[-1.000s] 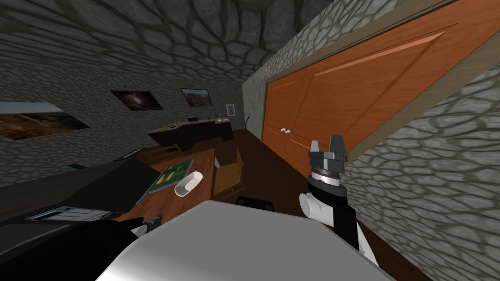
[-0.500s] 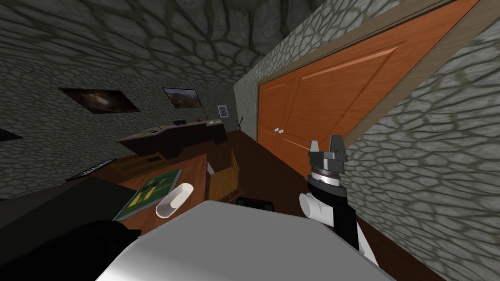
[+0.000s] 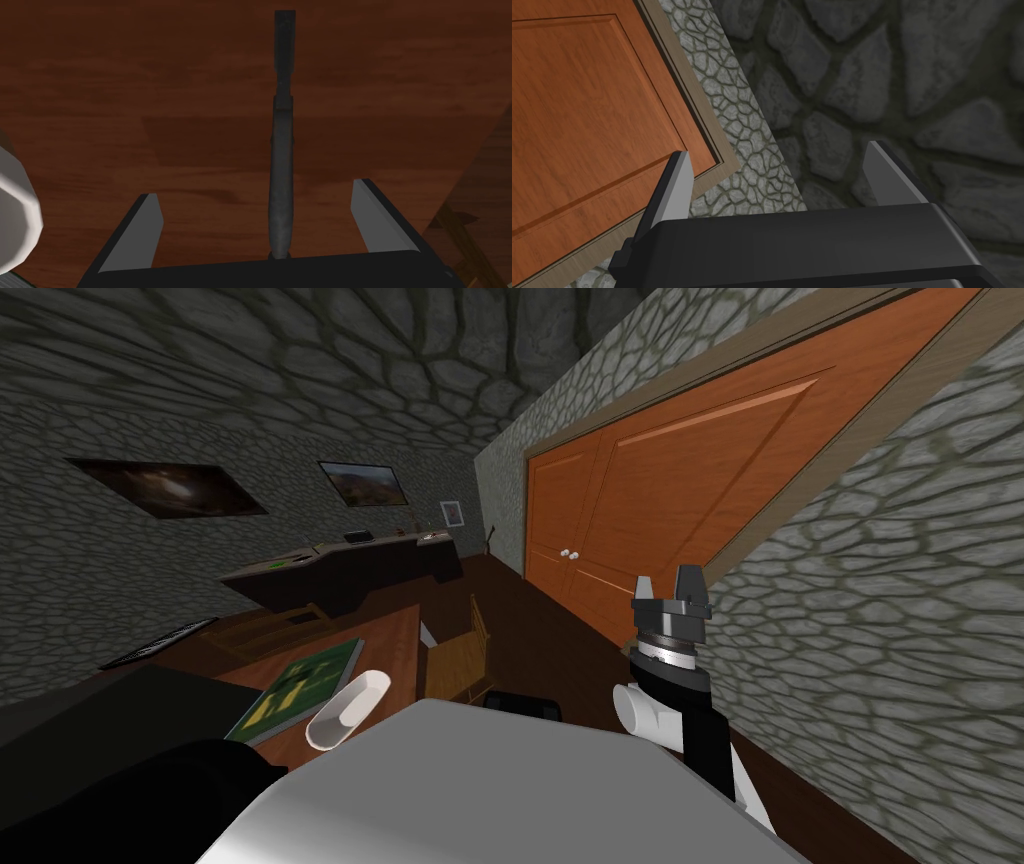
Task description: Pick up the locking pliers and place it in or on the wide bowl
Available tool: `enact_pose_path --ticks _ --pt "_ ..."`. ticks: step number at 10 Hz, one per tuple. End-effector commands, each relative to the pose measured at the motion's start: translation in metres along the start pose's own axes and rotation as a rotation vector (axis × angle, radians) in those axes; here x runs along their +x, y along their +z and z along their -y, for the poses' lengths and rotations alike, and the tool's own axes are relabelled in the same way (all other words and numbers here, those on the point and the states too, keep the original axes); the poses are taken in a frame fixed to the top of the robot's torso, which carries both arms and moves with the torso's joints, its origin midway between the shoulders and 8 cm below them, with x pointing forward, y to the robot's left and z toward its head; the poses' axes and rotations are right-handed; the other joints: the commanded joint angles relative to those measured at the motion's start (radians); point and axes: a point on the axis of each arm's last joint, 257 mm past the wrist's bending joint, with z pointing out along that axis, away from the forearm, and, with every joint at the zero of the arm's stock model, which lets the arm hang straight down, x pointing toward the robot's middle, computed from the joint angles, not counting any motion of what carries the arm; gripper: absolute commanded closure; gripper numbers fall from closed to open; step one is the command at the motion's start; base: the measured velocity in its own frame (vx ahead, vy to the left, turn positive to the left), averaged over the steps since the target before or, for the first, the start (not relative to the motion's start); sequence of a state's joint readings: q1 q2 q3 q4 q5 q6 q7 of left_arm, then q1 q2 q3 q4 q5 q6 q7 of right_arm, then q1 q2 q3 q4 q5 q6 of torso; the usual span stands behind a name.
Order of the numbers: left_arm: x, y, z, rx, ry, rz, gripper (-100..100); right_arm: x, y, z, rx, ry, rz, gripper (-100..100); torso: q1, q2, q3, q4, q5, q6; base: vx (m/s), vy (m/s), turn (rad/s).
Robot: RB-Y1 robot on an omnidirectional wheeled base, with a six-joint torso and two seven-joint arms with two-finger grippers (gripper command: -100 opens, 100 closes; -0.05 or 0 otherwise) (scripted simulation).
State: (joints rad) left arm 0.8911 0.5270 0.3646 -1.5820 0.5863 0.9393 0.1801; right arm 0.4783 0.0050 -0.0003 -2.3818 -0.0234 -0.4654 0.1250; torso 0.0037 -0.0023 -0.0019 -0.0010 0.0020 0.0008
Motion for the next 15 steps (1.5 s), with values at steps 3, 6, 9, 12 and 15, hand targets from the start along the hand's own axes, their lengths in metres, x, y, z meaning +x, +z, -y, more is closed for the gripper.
enact_pose_path --ticks 3,6,9,12,15 --pt "-0.001 0.013 -0.003 0.004 -0.02 0.001 -100 0.0 0.0 0.0 0.0 0.0 0.0 0 0.0 0.001 0.0 0.0 0.0 0.0 -0.035 0.0 -0.048" --pt "-0.001 0.011 -0.002 0.004 -0.017 0.0 100 0.0 0.0 0.0 0.0 0.0 0.0 0 0.0 -0.001 -0.001 0.0 0.0 0.0 -0.004 0.0 -0.004" --pt "0.0 0.011 -0.001 0.005 -0.013 -0.001 100 0.0 0.0 0.0 0.0 0.0 0.0 0 0.001 -0.002 -0.001 -0.001 0.0 -0.001 0.0 0.0 -0.007" --pt "-0.001 0.002 0.0 0.002 -0.004 0.0 100 0.0 0.0 0.0 0.0 0.0 0.0 0 0.001 -0.003 -0.002 -0.001 0.0 -0.002 0.02 0.001 0.053" --pt "0.0 -0.009 0.002 0.0 0.013 0.0 100 0.0 0.0 0.0 0.0 0.0 0.0 0 0.001 -0.005 -0.003 -0.001 0.0 0.0 0.035 -0.002 0.051"
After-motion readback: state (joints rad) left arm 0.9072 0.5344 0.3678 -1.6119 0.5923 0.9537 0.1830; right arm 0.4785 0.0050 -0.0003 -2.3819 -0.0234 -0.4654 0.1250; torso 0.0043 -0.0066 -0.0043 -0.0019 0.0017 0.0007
